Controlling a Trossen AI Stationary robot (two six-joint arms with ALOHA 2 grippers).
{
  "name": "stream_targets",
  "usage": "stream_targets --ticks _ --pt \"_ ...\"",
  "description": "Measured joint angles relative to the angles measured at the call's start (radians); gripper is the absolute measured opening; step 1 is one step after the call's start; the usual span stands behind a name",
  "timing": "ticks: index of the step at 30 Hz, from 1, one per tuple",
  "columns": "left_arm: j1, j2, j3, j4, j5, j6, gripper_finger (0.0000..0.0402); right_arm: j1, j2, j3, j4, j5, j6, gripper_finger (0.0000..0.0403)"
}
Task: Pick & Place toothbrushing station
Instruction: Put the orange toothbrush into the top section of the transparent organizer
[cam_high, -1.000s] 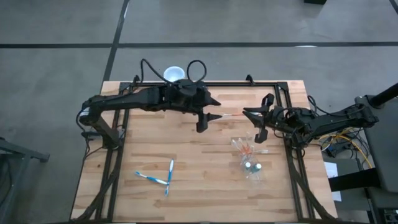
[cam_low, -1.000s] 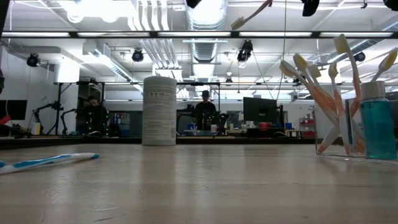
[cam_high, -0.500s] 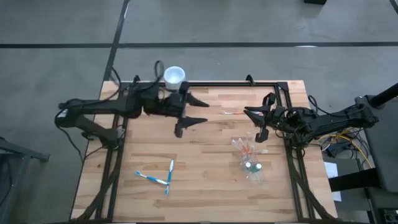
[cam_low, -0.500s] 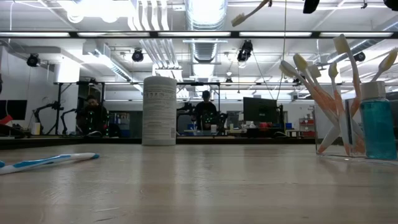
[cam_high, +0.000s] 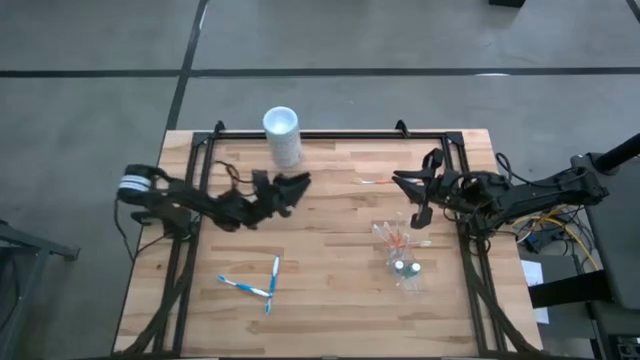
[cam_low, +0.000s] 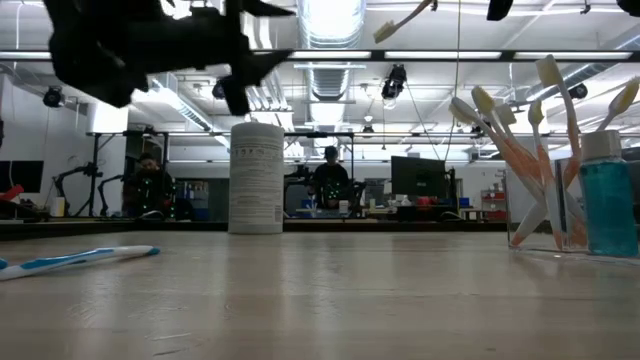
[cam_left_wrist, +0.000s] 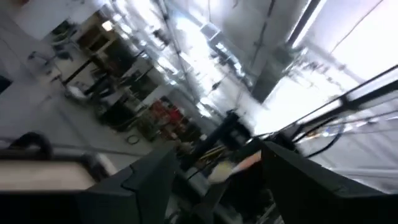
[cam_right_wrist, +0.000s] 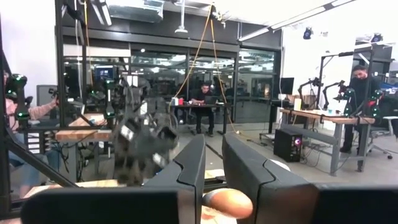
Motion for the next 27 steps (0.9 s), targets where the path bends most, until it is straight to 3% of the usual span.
stream_targets --ticks 3,7,10,16,27 --pt "-0.007 0.086 0.085 0.0 0.05 0.043 0.0243 0.0 0.0 0.012 0.001 0.0 0.0 0.0053" --pt "0.008 0.174 0.24 0.001 0.344 0.121 0.0243 0.0 0.0 0.013 -0.002 -0.003 0.0 0.0048" --pt "0.019 0.224 0.348 -0.028 0.464 0.187 0.0243 0.0 0.0 0.013 -0.002 -0.008 0.0 0.0039" --pt "0.036 0.264 0.414 -0.151 0.481 0.171 0.0243 0.0 0.0 0.013 -0.002 -0.01 0.011 0.0031" --pt "0.042 0.244 0.403 -0.149 0.481 0.166 0.0243 0.0 0.0 0.013 -0.002 -0.008 0.015 0.003"
